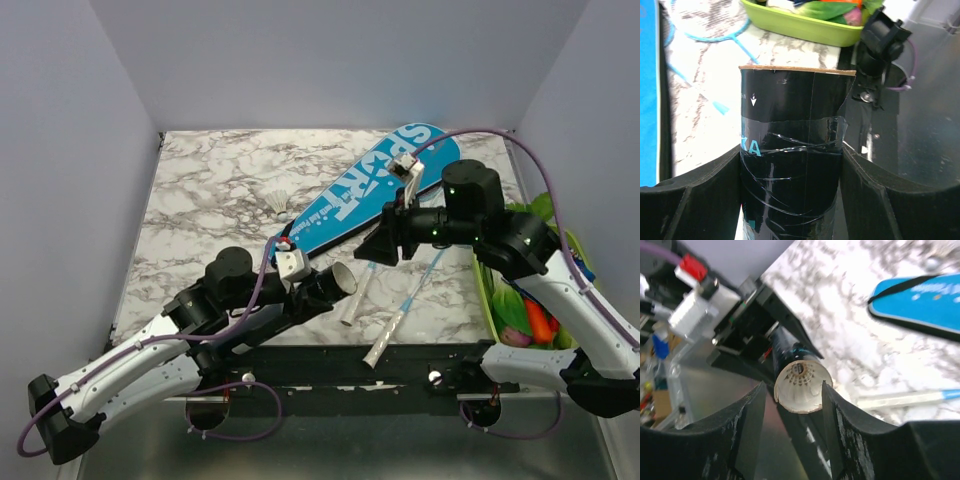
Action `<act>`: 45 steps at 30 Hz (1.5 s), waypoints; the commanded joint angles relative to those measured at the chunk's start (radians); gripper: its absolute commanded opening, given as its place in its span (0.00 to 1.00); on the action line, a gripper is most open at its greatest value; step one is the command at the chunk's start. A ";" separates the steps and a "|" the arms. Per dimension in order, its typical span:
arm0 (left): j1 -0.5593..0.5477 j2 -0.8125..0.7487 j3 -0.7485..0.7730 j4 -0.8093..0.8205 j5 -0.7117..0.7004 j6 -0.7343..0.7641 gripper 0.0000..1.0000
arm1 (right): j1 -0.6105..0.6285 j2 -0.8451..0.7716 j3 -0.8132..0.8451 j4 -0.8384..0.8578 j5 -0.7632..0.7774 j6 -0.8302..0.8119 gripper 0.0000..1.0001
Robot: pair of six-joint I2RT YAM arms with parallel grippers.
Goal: Pack up the badminton gear
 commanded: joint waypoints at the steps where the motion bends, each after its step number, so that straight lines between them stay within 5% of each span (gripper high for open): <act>1: -0.002 -0.014 0.012 -0.038 -0.168 0.019 0.00 | -0.031 0.068 0.120 -0.101 0.202 -0.016 0.58; 9: 0.000 -0.017 0.044 -0.138 -0.533 0.022 0.00 | -0.135 0.337 0.214 0.062 0.323 0.062 0.65; 21: 0.020 -0.010 0.058 -0.219 -1.070 -0.056 0.00 | -0.189 0.854 0.530 0.200 0.224 0.119 0.75; 28: 0.034 -0.036 0.053 -0.215 -1.149 -0.085 0.00 | -0.187 1.061 0.604 0.265 0.178 0.190 0.75; 45: 0.035 -0.079 0.025 -0.156 -1.015 -0.084 0.00 | -0.112 1.307 0.716 0.375 0.199 0.220 0.75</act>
